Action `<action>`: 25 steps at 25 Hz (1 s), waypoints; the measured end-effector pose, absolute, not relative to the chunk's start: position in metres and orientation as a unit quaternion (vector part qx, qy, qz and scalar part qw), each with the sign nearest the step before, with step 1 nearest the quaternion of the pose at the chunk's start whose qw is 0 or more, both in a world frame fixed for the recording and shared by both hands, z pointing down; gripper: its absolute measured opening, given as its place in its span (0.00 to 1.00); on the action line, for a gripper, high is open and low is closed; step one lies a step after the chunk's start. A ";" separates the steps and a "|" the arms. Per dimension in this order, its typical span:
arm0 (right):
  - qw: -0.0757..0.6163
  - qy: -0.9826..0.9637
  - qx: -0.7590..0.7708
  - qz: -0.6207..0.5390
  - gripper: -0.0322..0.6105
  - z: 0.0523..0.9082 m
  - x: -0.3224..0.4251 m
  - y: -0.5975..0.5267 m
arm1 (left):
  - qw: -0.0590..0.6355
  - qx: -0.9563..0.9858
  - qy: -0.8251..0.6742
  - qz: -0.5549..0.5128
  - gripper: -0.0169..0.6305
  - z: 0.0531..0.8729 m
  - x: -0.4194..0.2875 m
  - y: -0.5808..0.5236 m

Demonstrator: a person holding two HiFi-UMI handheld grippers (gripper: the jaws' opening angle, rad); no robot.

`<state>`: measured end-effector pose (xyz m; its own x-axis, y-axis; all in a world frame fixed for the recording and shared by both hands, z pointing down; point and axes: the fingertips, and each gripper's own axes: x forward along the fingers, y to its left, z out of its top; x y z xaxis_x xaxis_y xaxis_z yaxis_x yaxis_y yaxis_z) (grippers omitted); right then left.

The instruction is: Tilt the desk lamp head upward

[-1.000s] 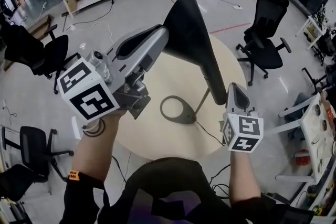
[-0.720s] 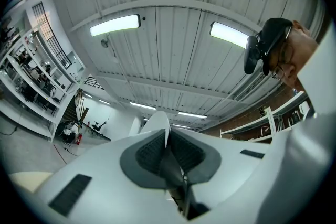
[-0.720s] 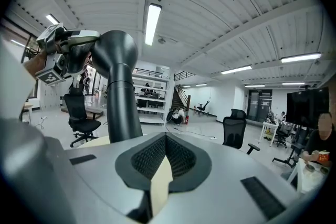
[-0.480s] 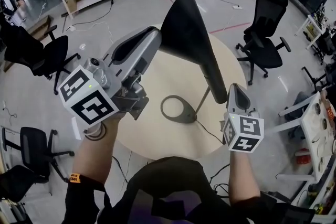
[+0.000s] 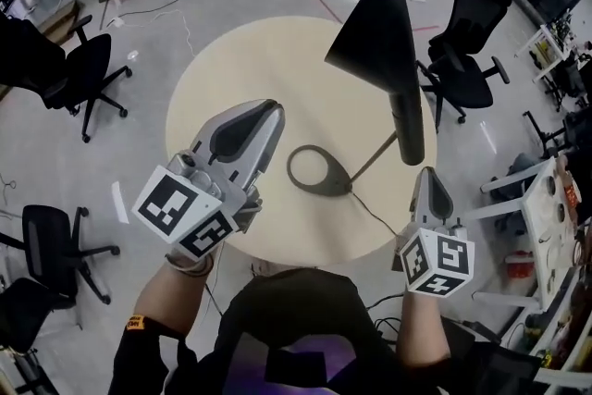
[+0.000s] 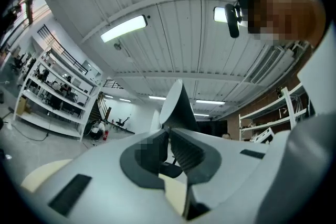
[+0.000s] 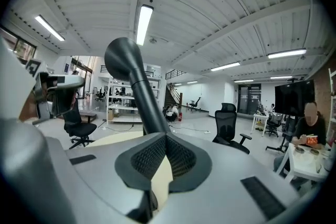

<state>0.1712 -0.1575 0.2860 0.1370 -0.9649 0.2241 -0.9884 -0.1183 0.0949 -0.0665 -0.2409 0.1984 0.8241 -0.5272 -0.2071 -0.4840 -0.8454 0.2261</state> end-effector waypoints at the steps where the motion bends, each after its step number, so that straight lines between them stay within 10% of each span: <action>1: 0.111 -0.657 0.743 0.057 0.06 0.292 0.161 -0.154 | 0.082 0.952 -0.272 -0.115 0.14 0.216 -0.069 -0.238; 25: 0.105 -0.779 0.607 0.117 0.06 0.424 0.112 -0.081 | 0.106 0.878 -0.460 0.086 0.10 0.433 -0.030 -0.104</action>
<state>0.1123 -0.0810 0.4239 -0.2398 -0.9214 0.3059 -0.9706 0.2345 -0.0545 -0.0299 -0.1040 0.4333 0.5627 -0.7888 0.2475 -0.8250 -0.5551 0.1064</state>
